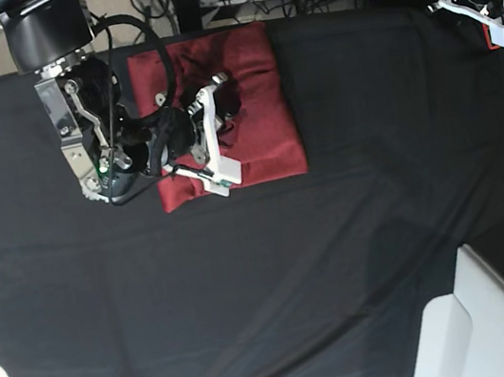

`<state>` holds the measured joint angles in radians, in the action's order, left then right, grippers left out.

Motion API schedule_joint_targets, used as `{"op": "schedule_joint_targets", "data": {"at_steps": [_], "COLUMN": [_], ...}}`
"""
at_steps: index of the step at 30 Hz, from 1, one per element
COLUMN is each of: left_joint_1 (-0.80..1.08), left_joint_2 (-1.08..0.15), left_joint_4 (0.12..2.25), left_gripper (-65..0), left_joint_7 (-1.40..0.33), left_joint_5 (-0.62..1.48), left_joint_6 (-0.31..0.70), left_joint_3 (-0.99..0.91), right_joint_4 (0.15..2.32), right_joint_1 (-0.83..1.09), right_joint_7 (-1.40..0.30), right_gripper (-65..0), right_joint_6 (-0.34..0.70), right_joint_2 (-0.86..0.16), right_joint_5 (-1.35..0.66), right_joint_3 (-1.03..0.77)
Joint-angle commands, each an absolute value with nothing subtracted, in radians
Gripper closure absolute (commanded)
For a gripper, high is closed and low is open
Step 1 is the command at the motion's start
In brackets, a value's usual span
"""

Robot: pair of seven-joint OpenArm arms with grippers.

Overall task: Fold the T-shirt properly
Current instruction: 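Move the right gripper back over the folded shirt's edge and grasp it, then lift and fold the grasped shirt edge inward with the right gripper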

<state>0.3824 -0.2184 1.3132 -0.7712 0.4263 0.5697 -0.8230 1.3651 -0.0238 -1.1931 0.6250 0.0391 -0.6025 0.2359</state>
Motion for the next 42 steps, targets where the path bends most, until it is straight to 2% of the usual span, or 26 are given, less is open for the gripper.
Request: {"op": "schedule_joint_targets", "data": {"at_steps": [1, 4, 5, 7, 10, 12, 14, 15, 25, 38, 40, 42], "left_joint_1": [0.386, 0.386, 0.386, 0.386, 0.386, 0.386, 0.386, 0.386, 0.386, 0.369, 0.367, 0.367], "left_joint_2": [-0.234, -0.234, -0.234, -0.234, -0.234, -0.234, -0.234, -0.234, -0.237, -0.239, -0.239, -0.239], "left_joint_4": [1.326, 1.326, 1.326, 1.326, 1.326, 1.326, 1.326, 1.326, 1.326, 1.325, 1.325, 1.325], "left_gripper": [0.0, 0.0, 0.0, 0.0, 0.0, 0.0, 0.0, 0.0, 0.0, 0.0, 0.0, 0.0], "left_joint_7": [-0.757, -0.757, -0.757, -0.757, -0.757, -0.757, -0.757, -0.757, -0.757, -0.757, -0.757, -0.757], "left_joint_5": [0.44, 0.44, 0.44, 0.44, 0.44, 0.44, 0.44, 0.44, 0.44, 0.433, 0.433, 0.433], "left_joint_6": [0.573, 0.573, 0.573, 0.573, 0.573, 0.573, 0.573, 0.573, 0.573, 0.573, 0.573, 0.573], "left_joint_3": [-0.828, -0.828, -0.828, -0.828, -0.828, -0.828, -0.828, -0.828, -0.829, -0.829, -0.829, -0.829], "right_joint_4": [1.365, 1.311, 1.296, 1.285, 1.285, 1.282, 1.283, 1.287, 1.29, 1.514, 1.598, 1.693], "right_joint_1": [-0.047, -0.067, -0.067, -0.067, -0.07, -0.084, -0.093, -0.104, -0.156, -0.151, -0.127, -0.074], "right_joint_7": [-1.185, -1.188, -1.188, -1.188, -1.188, -1.19, -1.204, -1.208, -1.316, -1.349, -1.342, -1.34], "right_gripper": [-0.2, -1.1, -3.8, -13.2, -33.3, -43.8, -51.3, -52.8, -52.8, -52.4, -46.2, -32.3], "right_joint_6": [0.627, 0.627, 0.627, 0.627, 0.627, 0.627, 0.628, 0.628, 0.628, 0.628, 0.627, 0.627], "right_joint_2": [0.045, 0.045, 0.045, 0.045, 0.045, 0.045, 0.045, 0.045, 0.053, 0.044, 0.007, -0.005], "right_joint_5": [-0.627, -0.627, -0.627, -0.627, -0.627, -0.63, -0.63, -0.63, -0.631, -0.631, -0.631, -0.631], "right_joint_3": [0.24, 0.242, 0.243, 0.243, 0.274, 0.317, 0.377, 0.4, 0.576, 0.572, 0.533, 0.415]}}
